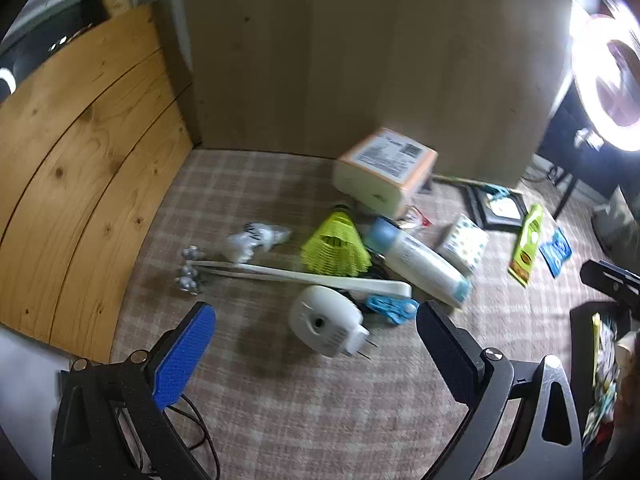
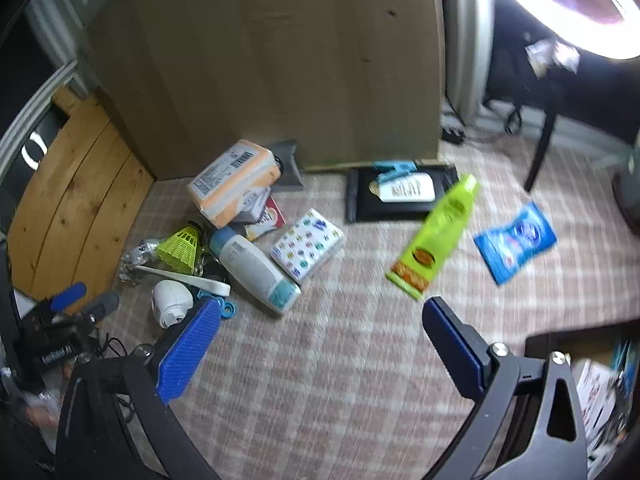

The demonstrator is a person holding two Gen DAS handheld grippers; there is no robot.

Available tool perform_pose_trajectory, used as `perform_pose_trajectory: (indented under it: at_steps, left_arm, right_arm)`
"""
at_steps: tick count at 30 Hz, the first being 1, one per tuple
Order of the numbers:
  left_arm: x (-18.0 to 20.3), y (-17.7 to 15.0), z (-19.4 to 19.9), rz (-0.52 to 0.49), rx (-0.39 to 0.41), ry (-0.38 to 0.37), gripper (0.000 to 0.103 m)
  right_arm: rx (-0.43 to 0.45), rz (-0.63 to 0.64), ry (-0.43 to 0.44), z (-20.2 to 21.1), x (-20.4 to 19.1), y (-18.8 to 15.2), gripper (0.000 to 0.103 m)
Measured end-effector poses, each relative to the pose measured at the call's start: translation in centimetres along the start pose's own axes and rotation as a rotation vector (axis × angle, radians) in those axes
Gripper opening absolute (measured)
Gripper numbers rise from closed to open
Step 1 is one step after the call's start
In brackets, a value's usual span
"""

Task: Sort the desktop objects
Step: 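Move the right tool toward the white plug-in device on the table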

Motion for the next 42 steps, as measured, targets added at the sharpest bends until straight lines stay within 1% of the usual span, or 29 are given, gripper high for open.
perform_pose_trajectory:
  at_steps: [2, 5, 7, 8, 10, 13, 17, 20, 24, 27, 29, 31, 34, 37, 39, 42]
  left_arm:
    - [-0.9, -0.2, -0.6, 0.015, -0.019, -0.005, 0.101]
    - [-1.4, -0.8, -1.6, 0.035, -0.048, -0.006, 0.101]
    - [-1.3, -1.4, -2.6, 0.039, -0.081, -0.012, 0.101]
    - [-1.2, -1.7, -3.1, 0.041, -0.095, -0.020, 0.101]
    - [-1.1, -2.2, -4.0, 0.056, -0.124, -0.028, 0.101]
    - [-1.1, -2.6, -5.3, 0.108, -0.156, -0.050, 0.101]
    - [-1.3, -2.8, -6.7, 0.169, -0.198, -0.065, 0.101]
    - [-1.3, -2.8, -7.3, 0.184, -0.216, -0.071, 0.100]
    - [-1.3, -3.1, -8.0, 0.189, -0.227, -0.076, 0.100]
    - [-1.3, -3.4, -8.5, 0.187, -0.232, -0.082, 0.097]
    - [-1.3, -3.6, -8.2, 0.177, -0.219, -0.100, 0.096]
    - [-1.1, -4.0, -7.5, 0.152, -0.185, -0.108, 0.096]
    - [-0.4, -4.7, -6.5, 0.092, -0.148, -0.121, 0.096]
    - [0.4, -5.3, -6.5, 0.040, -0.141, -0.136, 0.096]
    - [0.1, -4.9, -7.2, 0.038, -0.138, -0.150, 0.096]
    - [-0.1, -4.7, -7.1, 0.059, -0.115, -0.175, 0.096]
  right_arm:
    - [-0.016, 0.016, 0.007, -0.7, -0.7, 0.5, 0.101]
    - [-0.053, 0.030, 0.025, -2.1, -1.7, 0.7, 0.093]
    - [-0.087, 0.049, 0.036, -3.1, -2.6, 0.5, 0.082]
    - [-0.113, 0.068, 0.046, -3.9, -3.4, 0.1, 0.078]
    - [-0.141, 0.100, 0.051, -4.8, -4.6, -0.6, 0.066]
    - [-0.191, 0.172, 0.056, -6.6, -6.6, -1.8, 0.060]
    - [-0.238, 0.232, 0.072, -8.6, -8.5, -3.1, 0.060]
    - [-0.259, 0.245, 0.072, -9.5, -9.0, -3.5, 0.060]
    - [-0.292, 0.197, 0.108, -10.2, -9.0, -3.7, 0.060]
    - [-0.310, 0.133, 0.132, -10.7, -8.9, -3.8, 0.060]
    - [-0.316, 0.087, 0.146, -11.0, -9.1, -3.6, 0.060]
    - [-0.330, 0.054, 0.171, -11.1, -9.5, -3.4, 0.060]
    - [-0.345, 0.048, 0.199, -11.3, -10.7, -3.2, 0.060]
    - [-0.372, 0.070, 0.218, -11.9, -12.9, -3.3, 0.060]
    - [-0.392, 0.082, 0.223, -12.6, -14.0, -3.5, 0.060]
    - [-0.427, 0.090, 0.232, -13.7, -15.4, -4.0, 0.060]
Point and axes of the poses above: each gripper's, at about its wrist camera, not at the fingertips, and z roughly against the way its jaws point, x to its right, y to its top, the point moved 7 cm from there along -z, roughly the way its jaws point, and after that the axes turned 8 degrees about -z, right-handed, at the moved point
